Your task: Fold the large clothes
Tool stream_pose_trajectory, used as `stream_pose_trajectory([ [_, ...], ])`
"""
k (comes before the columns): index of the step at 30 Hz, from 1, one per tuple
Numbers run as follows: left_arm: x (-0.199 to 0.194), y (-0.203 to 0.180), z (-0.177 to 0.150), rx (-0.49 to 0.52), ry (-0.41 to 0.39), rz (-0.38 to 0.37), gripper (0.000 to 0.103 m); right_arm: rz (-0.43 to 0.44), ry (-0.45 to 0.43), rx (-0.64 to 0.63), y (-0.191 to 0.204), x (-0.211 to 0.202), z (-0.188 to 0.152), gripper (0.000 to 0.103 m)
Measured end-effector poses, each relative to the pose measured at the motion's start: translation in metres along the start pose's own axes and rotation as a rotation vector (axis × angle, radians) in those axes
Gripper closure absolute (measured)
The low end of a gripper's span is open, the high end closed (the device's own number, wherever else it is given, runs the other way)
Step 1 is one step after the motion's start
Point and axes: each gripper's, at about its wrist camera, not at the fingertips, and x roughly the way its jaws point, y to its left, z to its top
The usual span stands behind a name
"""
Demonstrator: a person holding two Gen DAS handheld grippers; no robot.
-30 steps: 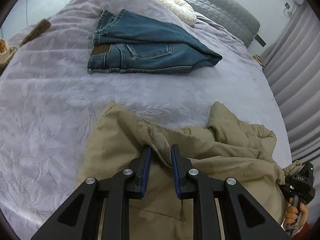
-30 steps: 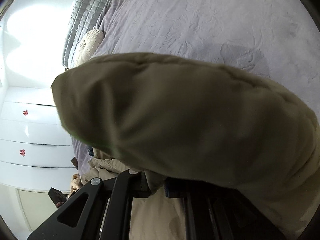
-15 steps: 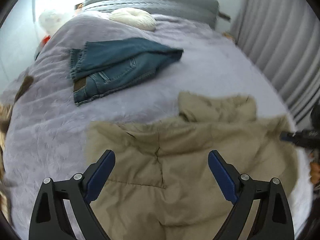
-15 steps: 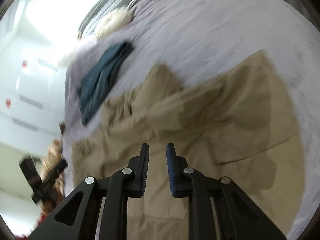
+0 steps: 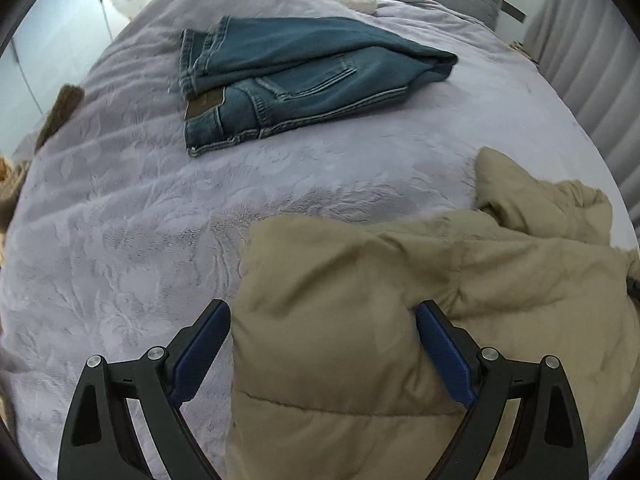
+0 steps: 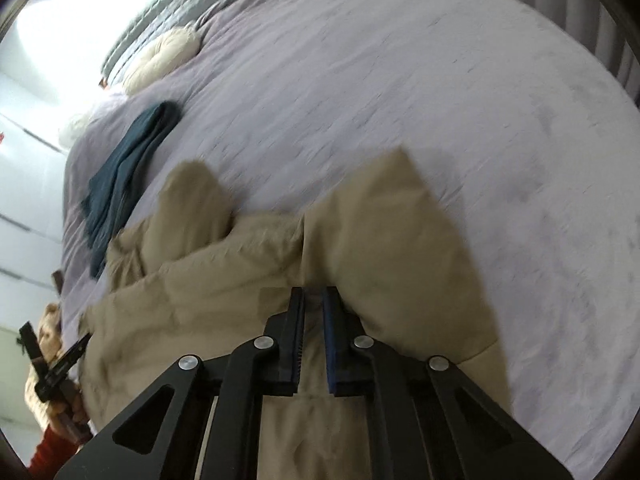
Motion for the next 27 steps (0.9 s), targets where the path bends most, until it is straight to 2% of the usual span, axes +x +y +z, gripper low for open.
stream_pose_trajectory([
  [8,0.035,-0.002,0.003,-0.043,0.004,-0.026,0.008,-0.038,-0.045,0.026,-0.007,0.034,0.004,0.099],
  [14,0.045,0.006,0.003,-0.113,0.018,-0.041,0.002,0.027,-0.044,0.145,-0.02,0.041,0.01,0.098],
  [17,0.031,0.003,0.003,-0.099,0.007,0.007,0.002,0.042,-0.038,0.185,-0.022,0.026,0.01,0.093],
  [20,0.008,0.0,0.002,-0.063,-0.011,0.031,0.002,0.021,-0.043,0.161,-0.013,0.011,0.008,0.088],
  [22,-0.011,-0.004,0.0,-0.027,-0.025,0.05,0.002,0.017,-0.052,0.144,-0.006,0.002,0.004,0.075],
  [24,-0.026,-0.004,-0.002,-0.015,-0.036,0.06,0.002,0.017,-0.065,0.131,-0.002,-0.013,-0.005,0.067],
  [27,-0.05,-0.006,-0.014,-0.02,-0.032,0.043,0.002,0.03,-0.07,0.125,0.003,-0.033,-0.02,0.065],
])
